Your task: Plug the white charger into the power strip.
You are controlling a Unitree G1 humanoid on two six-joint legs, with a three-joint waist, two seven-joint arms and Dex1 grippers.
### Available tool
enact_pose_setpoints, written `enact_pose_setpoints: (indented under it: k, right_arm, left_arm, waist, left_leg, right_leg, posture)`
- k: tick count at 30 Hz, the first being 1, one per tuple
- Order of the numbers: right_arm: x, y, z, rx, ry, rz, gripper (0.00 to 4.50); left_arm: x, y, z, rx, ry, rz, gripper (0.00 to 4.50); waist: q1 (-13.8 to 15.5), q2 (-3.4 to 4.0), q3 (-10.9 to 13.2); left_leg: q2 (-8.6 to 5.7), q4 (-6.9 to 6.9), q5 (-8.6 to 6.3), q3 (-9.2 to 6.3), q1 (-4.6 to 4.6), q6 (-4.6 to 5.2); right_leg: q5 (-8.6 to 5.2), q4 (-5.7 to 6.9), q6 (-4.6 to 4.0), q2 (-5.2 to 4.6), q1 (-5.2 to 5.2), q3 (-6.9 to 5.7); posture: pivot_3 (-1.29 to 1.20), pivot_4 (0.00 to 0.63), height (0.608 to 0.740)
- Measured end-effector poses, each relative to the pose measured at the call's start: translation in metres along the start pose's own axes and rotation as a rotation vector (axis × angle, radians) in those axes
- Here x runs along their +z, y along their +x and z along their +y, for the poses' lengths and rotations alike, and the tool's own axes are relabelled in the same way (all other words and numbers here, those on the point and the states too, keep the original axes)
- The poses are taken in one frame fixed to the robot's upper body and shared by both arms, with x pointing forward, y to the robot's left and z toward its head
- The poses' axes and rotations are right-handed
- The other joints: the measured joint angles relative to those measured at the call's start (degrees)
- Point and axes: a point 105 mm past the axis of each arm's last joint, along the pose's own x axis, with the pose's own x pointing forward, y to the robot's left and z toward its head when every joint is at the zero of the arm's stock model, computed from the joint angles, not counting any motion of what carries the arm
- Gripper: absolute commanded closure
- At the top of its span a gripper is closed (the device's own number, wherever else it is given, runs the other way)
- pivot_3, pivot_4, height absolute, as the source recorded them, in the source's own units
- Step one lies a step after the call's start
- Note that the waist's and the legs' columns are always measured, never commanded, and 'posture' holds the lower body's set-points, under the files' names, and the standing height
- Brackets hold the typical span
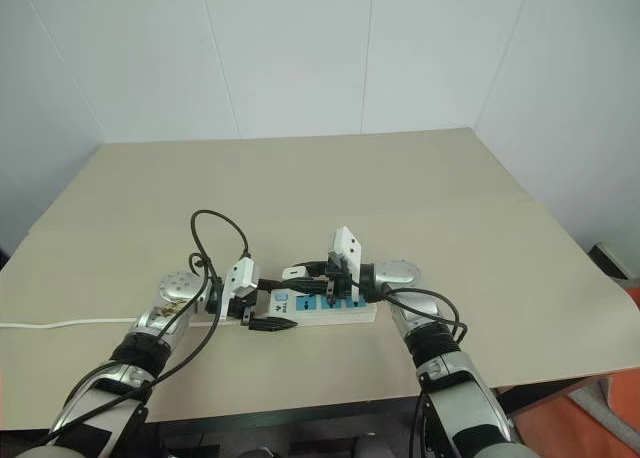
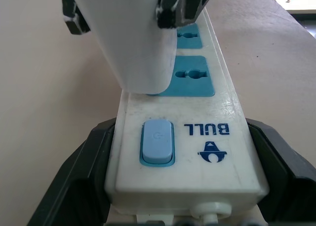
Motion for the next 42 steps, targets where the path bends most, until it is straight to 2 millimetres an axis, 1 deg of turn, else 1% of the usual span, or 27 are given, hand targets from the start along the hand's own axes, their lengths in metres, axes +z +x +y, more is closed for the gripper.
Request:
enact_pose_setpoints:
  k: [6, 14, 27, 32, 42]
  right_arm:
    - [-0.001, -0.002, 0.001, 0.005, 0.002, -0.010, 3.34]
    - [-0.003, -0.009, 0.006, 0.022, -0.008, -0.021, 3.34]
    - [-0.009, -0.022, 0.007, 0.036, -0.017, -0.013, 3.34]
    - [-0.008, -0.020, 0.007, 0.046, -0.031, -0.010, 3.34]
    - [-0.008, -0.004, 0.009, 0.127, -0.126, 0.058, 3.34]
  left_arm:
    - [0.000, -0.001, -0.001, 0.001, 0.001, 0.001, 1.20]
    - [0.001, 0.000, -0.002, -0.005, 0.010, 0.000, 1.20]
    - [-0.001, -0.008, -0.004, 0.005, 0.006, 0.021, 1.20]
    - [-0.002, -0.009, -0.004, 0.008, 0.006, 0.023, 1.20]
    - [-0.005, -0.016, -0.004, 0.021, -0.006, 0.032, 1.20]
  waist:
    - [0.06, -0.01, 0.01]
    - [0.19, -0.01, 0.01]
    - [-0.23, -0.02, 0.01]
    - [-0.29, -0.02, 0.01]
    - [-1.49, -0.02, 0.00]
  left_leg:
    - [0.00, 0.00, 0.00, 0.00, 0.00, 0.00]
    - [-0.01, 0.00, 0.00, 0.00, -0.01, 0.00]
    - [0.19, -0.08, -0.02, 0.00, 0.17, 0.02]
    - [0.21, -0.09, -0.02, 0.01, 0.21, 0.03]
    - [0.26, -0.09, -0.02, 0.01, 0.31, 0.03]
  right_leg:
    - [-0.01, 0.00, -0.01, -0.01, 0.00, 0.00]
    - [-0.01, -0.01, -0.01, -0.01, 0.00, 0.00]
    - [-0.09, 0.11, -0.15, 0.22, 0.02, 0.02]
    - [-0.11, 0.15, -0.19, 0.24, 0.02, 0.04]
    - [-0.12, 0.25, -0.21, 0.30, 0.06, 0.07]
  posture:
    - [0.00, 0.150, 0.740]
    - [0.00, 0.150, 0.740]
    - [0.00, 0.150, 0.740]
    - [0.00, 0.150, 0.740]
    - [0.00, 0.150, 0.740]
